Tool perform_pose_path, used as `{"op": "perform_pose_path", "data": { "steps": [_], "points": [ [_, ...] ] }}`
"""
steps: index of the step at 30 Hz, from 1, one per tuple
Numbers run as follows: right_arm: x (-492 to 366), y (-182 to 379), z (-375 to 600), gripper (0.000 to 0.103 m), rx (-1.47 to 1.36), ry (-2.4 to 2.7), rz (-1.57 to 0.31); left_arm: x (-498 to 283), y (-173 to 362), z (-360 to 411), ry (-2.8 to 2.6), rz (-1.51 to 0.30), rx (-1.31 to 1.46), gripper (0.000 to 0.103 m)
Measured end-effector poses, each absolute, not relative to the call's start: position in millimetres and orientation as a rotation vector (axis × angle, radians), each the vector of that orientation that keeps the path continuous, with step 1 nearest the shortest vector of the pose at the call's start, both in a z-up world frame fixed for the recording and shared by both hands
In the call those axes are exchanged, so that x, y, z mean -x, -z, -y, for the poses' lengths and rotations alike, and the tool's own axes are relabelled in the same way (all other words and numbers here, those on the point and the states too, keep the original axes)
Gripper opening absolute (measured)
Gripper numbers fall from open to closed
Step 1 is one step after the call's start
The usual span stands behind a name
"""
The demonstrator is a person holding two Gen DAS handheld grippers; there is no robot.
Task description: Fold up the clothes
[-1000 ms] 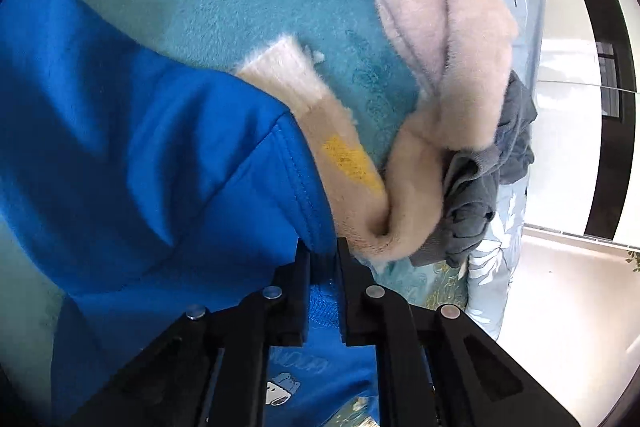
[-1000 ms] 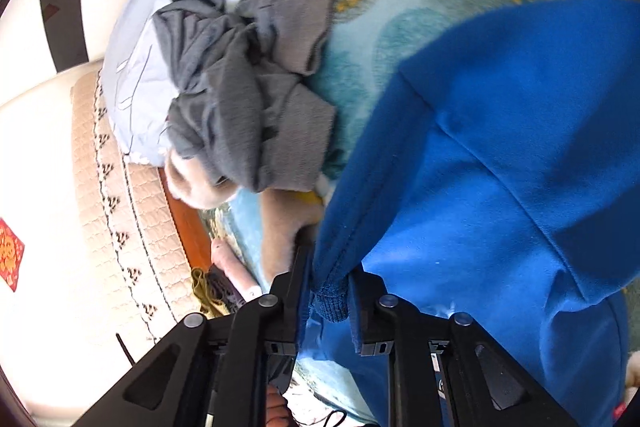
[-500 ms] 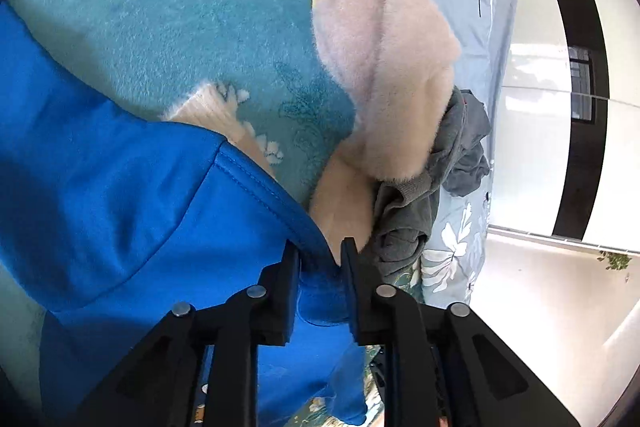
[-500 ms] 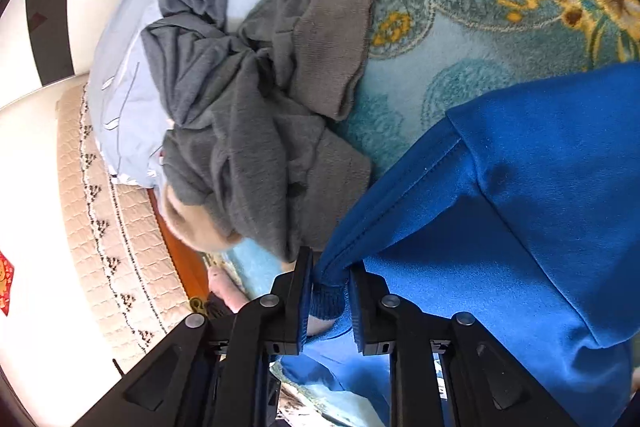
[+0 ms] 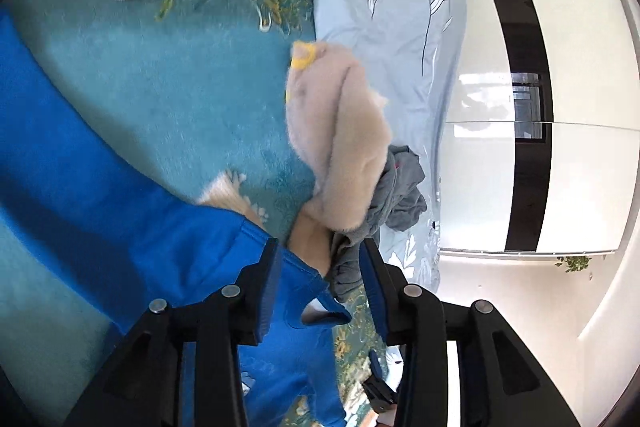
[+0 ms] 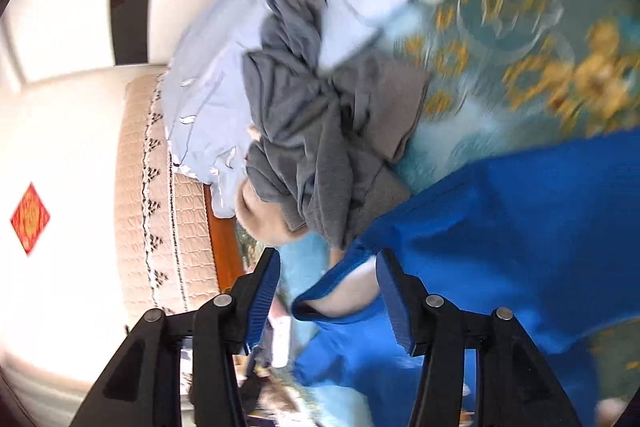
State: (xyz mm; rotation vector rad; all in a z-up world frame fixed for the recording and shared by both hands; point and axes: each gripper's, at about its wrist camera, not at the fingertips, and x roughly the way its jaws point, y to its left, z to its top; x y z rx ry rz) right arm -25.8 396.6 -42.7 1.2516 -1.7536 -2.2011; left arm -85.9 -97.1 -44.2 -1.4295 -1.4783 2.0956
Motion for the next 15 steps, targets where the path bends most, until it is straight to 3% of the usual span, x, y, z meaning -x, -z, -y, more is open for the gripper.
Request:
{"op": "perform_pose_path", "data": {
  "steps": [4,6,9,15],
  "points": [
    [-81.7,29.6,-490.7,0.054,-1.148,2.461,1.819,64.1,22.5,144.1,-2.276,1.449,1.347,0.043],
    [-141.5,32.4,-534.0,0.054,-1.122,2.575,1.962,51.1,17.1,161.2,-2.367,1.419,1.321,0.049],
    [-228.5,47.8,-590.6,0.056,-1.143,2.633,2.239,31.0,14.1,185.1,-2.5,1.388,1.32,0.049],
    [-325.3,129.0,-617.9,0.056,-1.044,2.395,2.665,6.1,29.2,212.1,-2.465,1.629,1.279,0.049]
  ]
}}
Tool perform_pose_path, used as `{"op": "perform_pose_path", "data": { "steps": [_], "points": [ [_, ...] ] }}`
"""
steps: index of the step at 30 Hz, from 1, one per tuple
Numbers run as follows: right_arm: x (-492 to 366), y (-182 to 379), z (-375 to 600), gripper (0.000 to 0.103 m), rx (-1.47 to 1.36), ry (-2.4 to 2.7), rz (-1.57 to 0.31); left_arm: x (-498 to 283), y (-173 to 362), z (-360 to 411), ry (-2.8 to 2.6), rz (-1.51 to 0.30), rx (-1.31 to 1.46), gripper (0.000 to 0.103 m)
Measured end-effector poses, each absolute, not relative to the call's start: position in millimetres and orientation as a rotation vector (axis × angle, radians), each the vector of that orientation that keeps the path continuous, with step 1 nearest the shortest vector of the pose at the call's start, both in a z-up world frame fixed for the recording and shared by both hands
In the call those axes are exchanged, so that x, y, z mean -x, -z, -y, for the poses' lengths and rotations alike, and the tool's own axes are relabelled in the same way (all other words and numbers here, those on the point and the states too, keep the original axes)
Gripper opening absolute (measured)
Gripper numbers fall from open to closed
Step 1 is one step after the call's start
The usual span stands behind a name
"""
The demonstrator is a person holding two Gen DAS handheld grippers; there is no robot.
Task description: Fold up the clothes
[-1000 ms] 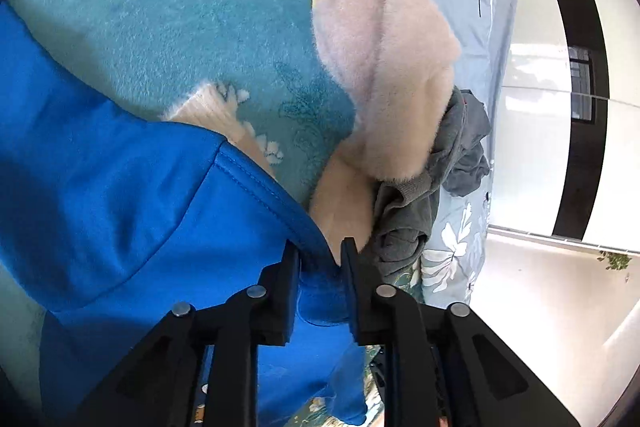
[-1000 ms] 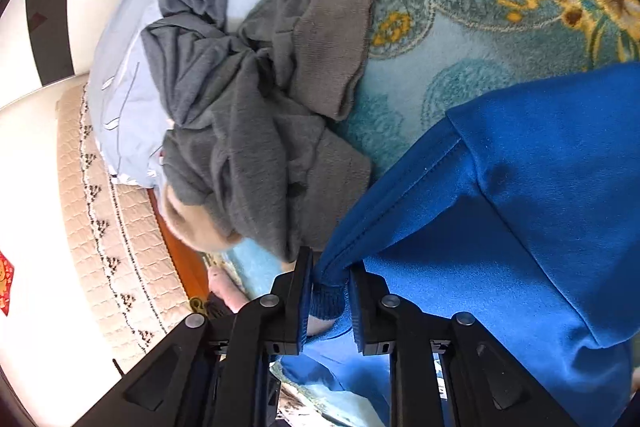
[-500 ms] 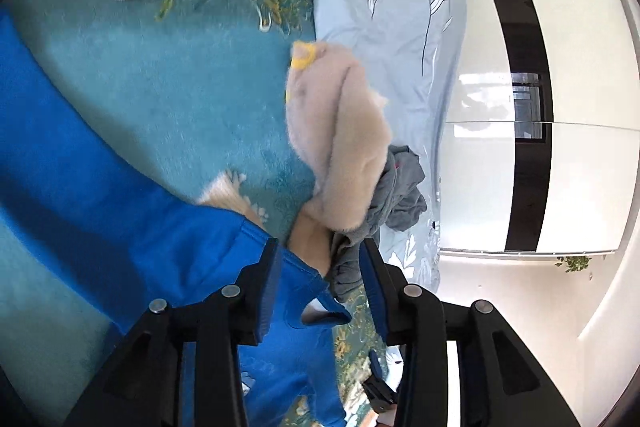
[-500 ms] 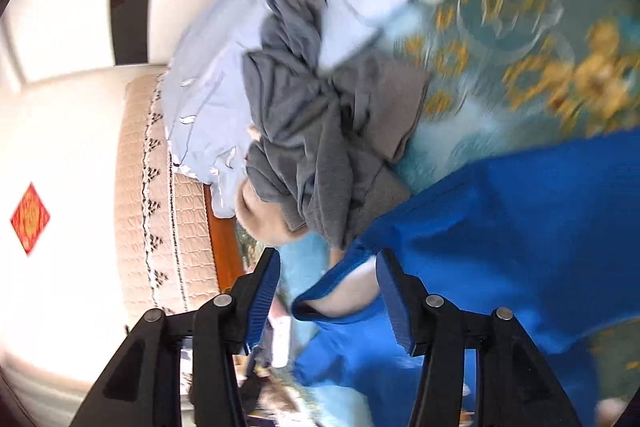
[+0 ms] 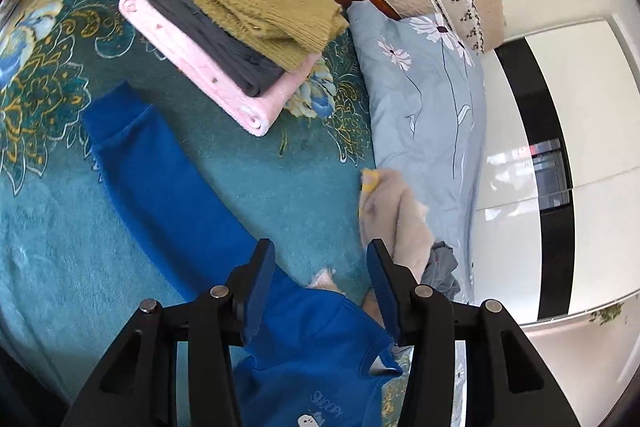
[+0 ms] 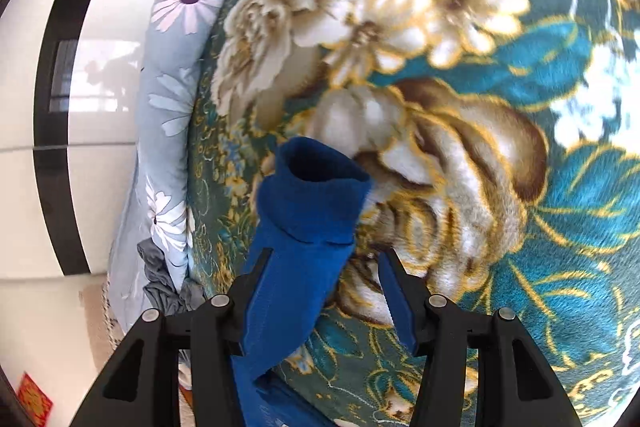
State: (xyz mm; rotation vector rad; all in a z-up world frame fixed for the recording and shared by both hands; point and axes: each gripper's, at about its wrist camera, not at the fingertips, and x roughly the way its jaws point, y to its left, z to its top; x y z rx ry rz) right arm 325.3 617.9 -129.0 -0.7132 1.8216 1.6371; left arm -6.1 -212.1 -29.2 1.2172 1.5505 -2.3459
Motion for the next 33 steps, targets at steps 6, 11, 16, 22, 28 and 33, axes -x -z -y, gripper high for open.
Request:
{"op": "perform_pose_path", "data": {
  "steps": [6,11,16,22,28,33],
  "points": [
    [-295.0,156.1,-607.1,0.056,0.682,-1.619,-1.833,-11.8,31.6,212.5,2.316,-1.573,-1.235,0.049],
    [-296.3,163.8,-616.9,0.048,0.63,-1.578,-1.82,-22.6,35.6,220.0,2.281,-1.605,-1.218,0.049],
    [-292.0,161.6,-620.7,0.03,0.638,-1.519,-1.792,-30.9,38.5,237.3,2.224,-1.669,-1.186,0.049],
    [-283.1,119.2,-617.8,0.027,0.575,-1.621,-1.76,-40.0,28.2,271.3,2.195,-1.703,-1.113,0.049],
    [-234.6,24.3,-598.5,0.027,0.561,-1.929,-1.584,-45.6,-6.4,324.8,2.237,-1.658,-0.997,0.049],
    [-173.4,-58.5,-551.1,0.027,0.585,-2.215,-1.42,-56.5,-35.9,376.4,2.284,-1.564,-0.886,0.049]
  ]
}}
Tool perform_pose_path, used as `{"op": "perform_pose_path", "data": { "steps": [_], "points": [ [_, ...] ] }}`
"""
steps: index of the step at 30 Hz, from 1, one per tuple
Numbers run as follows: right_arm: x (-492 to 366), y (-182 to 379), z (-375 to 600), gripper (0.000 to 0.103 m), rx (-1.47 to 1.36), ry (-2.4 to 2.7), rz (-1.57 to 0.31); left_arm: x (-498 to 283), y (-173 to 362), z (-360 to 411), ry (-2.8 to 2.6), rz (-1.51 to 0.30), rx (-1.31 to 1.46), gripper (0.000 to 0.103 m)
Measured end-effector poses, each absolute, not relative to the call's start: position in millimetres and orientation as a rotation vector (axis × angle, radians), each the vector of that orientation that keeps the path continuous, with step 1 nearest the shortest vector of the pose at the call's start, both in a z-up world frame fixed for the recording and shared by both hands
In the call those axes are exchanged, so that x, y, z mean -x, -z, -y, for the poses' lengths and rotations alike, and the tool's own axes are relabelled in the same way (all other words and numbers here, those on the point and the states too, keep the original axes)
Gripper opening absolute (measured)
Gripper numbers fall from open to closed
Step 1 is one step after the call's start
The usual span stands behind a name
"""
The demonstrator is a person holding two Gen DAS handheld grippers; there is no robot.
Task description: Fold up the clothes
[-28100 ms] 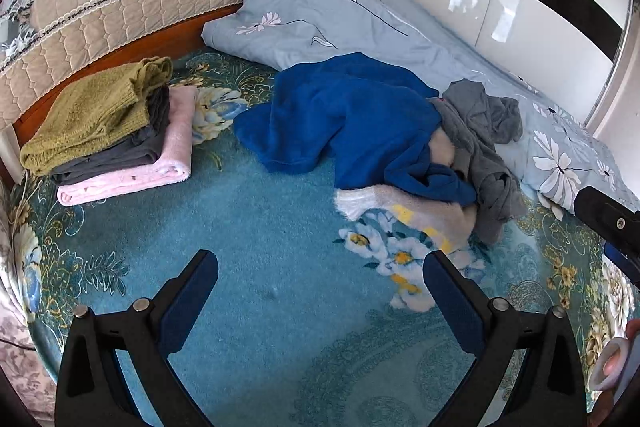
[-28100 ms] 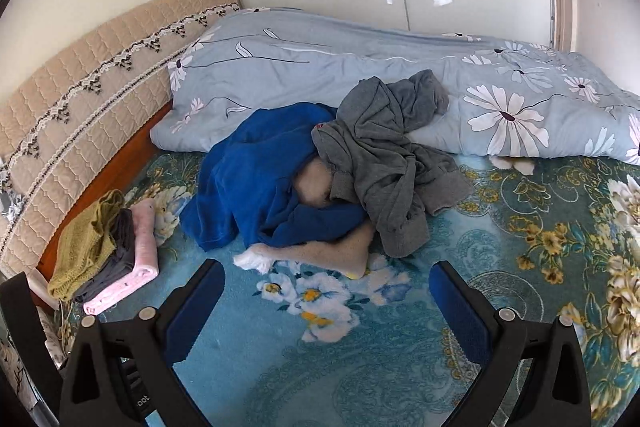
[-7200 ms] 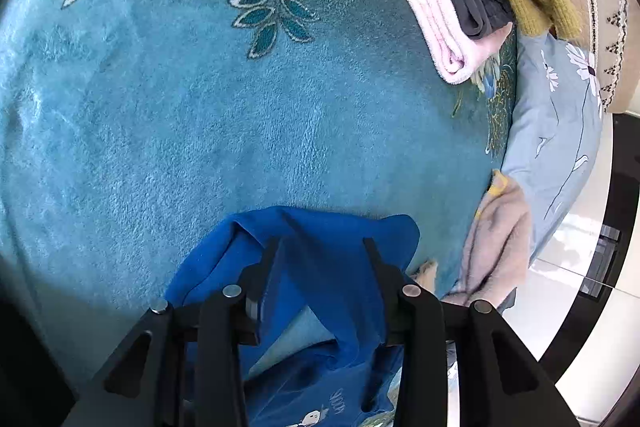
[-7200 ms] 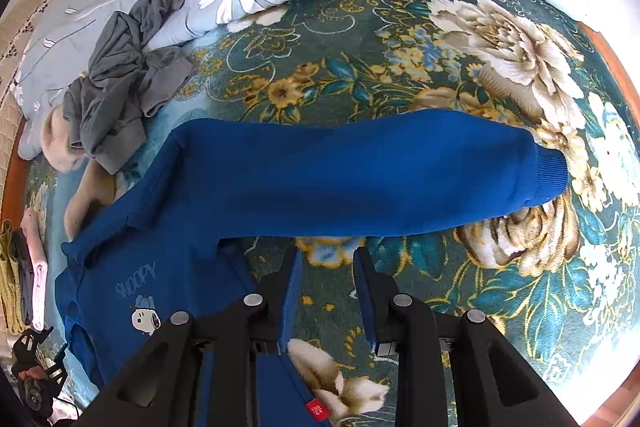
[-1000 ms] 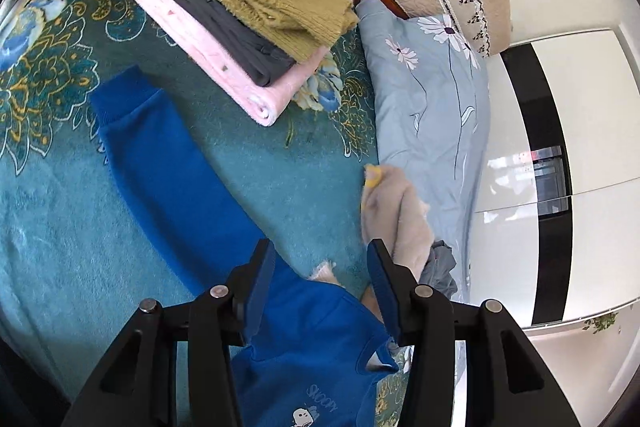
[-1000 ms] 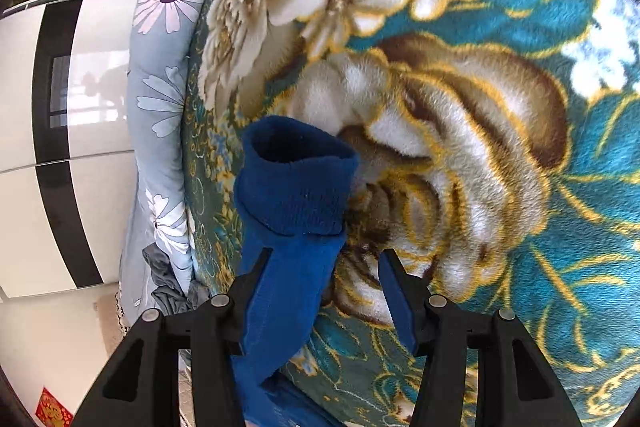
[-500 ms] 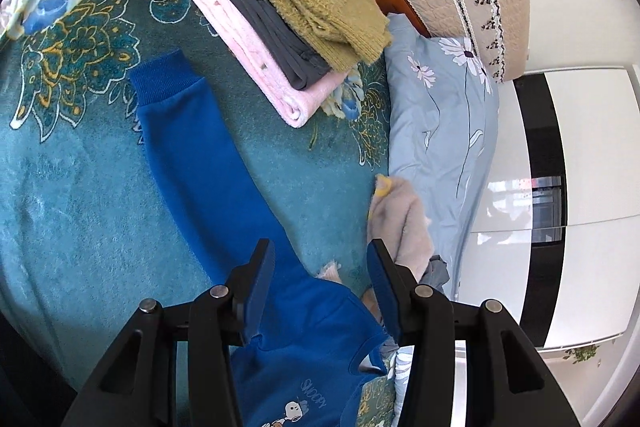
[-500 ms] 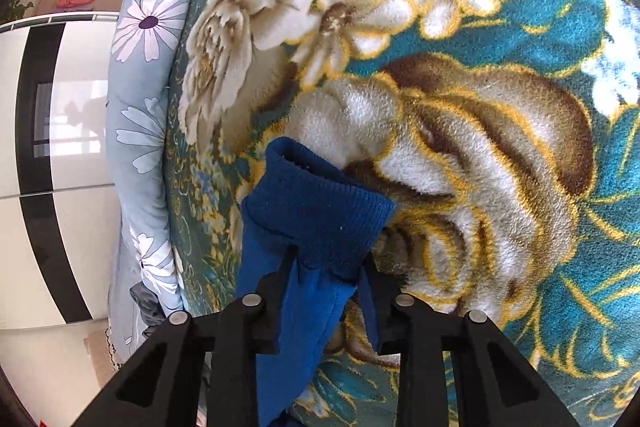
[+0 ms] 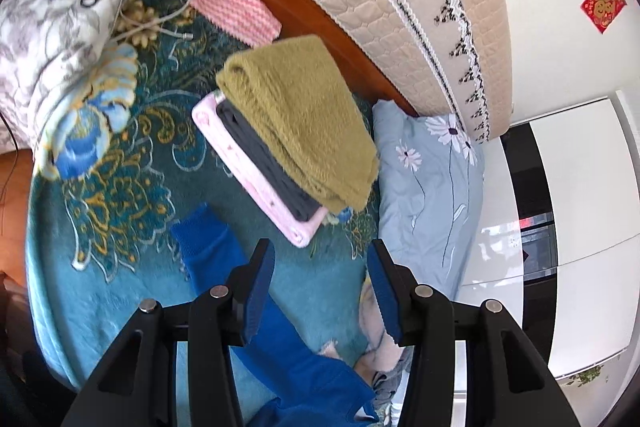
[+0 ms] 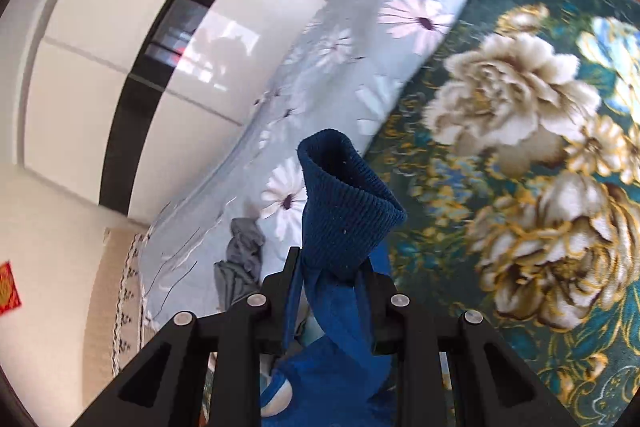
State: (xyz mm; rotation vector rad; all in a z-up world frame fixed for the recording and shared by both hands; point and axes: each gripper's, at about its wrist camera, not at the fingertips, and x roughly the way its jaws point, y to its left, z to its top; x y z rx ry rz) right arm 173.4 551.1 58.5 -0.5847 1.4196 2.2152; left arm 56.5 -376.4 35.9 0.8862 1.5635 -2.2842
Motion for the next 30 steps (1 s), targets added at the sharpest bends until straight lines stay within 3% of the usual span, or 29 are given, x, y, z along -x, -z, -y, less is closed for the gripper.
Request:
{"op": "perform_pose_path", "data": {
  "steps": [7,15,20,30],
  "points": [
    [-82.3,-101.4,-408.5,0.027,0.763,-2.543,-1.18,-70.9,-25.2,425.0,2.239,-1.493,-0.887,0.049],
    [-23.7,-45.2,-265.9,0.027,1.108,-2.62,-0.982,-57.7,-20.8,443.6,2.326,-1.194,-0.994,0.049],
    [-2.1,-8.6,-208.1,0.027,1.259,-2.625,-0.858,-36.1,18.1,433.7,2.305,-1.219,-1.125,0.049],
    [23.8,39.0,-124.1,0.027,1.396,-2.603,-0.463,-24.5,117.6,373.6,2.12,-1.478,-1.284,0.049]
  ]
}}
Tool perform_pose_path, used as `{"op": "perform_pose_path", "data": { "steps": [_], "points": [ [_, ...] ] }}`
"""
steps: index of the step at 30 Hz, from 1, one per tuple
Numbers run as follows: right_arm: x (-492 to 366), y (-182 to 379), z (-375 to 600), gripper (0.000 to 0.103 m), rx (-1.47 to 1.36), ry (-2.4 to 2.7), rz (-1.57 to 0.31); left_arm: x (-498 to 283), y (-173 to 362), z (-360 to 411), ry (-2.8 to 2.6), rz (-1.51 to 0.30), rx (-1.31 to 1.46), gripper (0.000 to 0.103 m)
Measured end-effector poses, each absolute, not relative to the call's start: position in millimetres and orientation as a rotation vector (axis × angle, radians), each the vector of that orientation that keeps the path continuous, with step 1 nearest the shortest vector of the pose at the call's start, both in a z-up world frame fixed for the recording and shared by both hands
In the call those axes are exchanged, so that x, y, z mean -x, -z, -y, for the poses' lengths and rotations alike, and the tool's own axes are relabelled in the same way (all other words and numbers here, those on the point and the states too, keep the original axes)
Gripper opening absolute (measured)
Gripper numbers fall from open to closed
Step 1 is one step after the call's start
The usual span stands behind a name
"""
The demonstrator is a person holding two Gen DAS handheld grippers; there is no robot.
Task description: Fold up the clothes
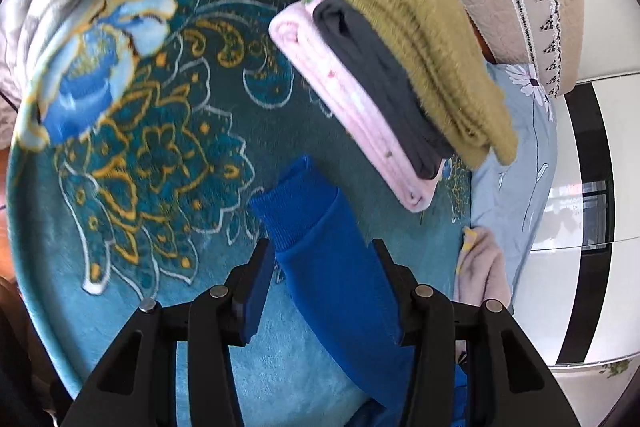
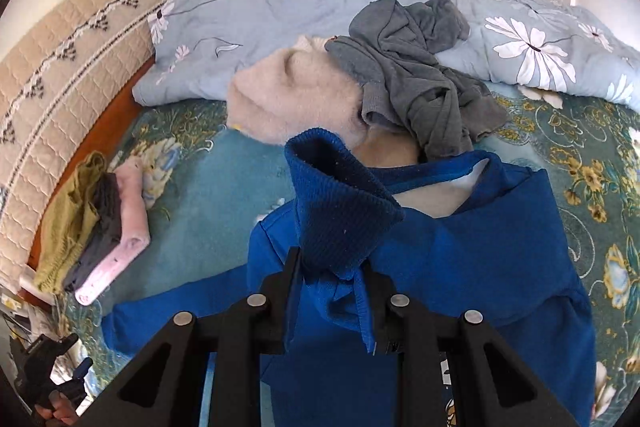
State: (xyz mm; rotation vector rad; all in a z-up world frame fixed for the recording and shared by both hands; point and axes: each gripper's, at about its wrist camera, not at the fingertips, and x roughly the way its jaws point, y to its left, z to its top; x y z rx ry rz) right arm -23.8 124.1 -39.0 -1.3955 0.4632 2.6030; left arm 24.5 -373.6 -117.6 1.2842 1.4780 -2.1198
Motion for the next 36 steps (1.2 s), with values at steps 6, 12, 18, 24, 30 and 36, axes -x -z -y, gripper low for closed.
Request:
{"op": "perform_pose_path", "data": {
  "steps": [6,12,18,24,30,36],
  "points": [
    [31.9,69.8,-88.5,0.03,1.531,-2.566,-0.183,-15.0,132.6,363.7,2.086,-1.422,-1.358,0.049],
    [41.0,99.5,-75.3,0.032,1.636,-2.501,-0.125,-13.4,154.4,363.8,1.988,-1.5,-1.373,0.049],
    [47.2,117.3,-63.6,0.054,1.796,-2.548,-0.218,-7.2,160.5,360.3,1.99,-1.528,-1.363,0.049],
    [48.1,98.7,-64.9,0.055,1.821,-2.571,-0.28,-2.3,170.6,359.6,1.97,-1.586,-1.344,0.049],
    [42.1,52.8,-79.8,0.055,1.745,-2.647,-0.286,2.3,175.4,356.1,1.973,-1.59,-1.285,0.049],
    [25.2,35.3,-106.9,0.054,1.721,-2.595,-0.33,20.7,169.8,350.5,2.046,-1.425,-1.285,0.046]
  ]
}}
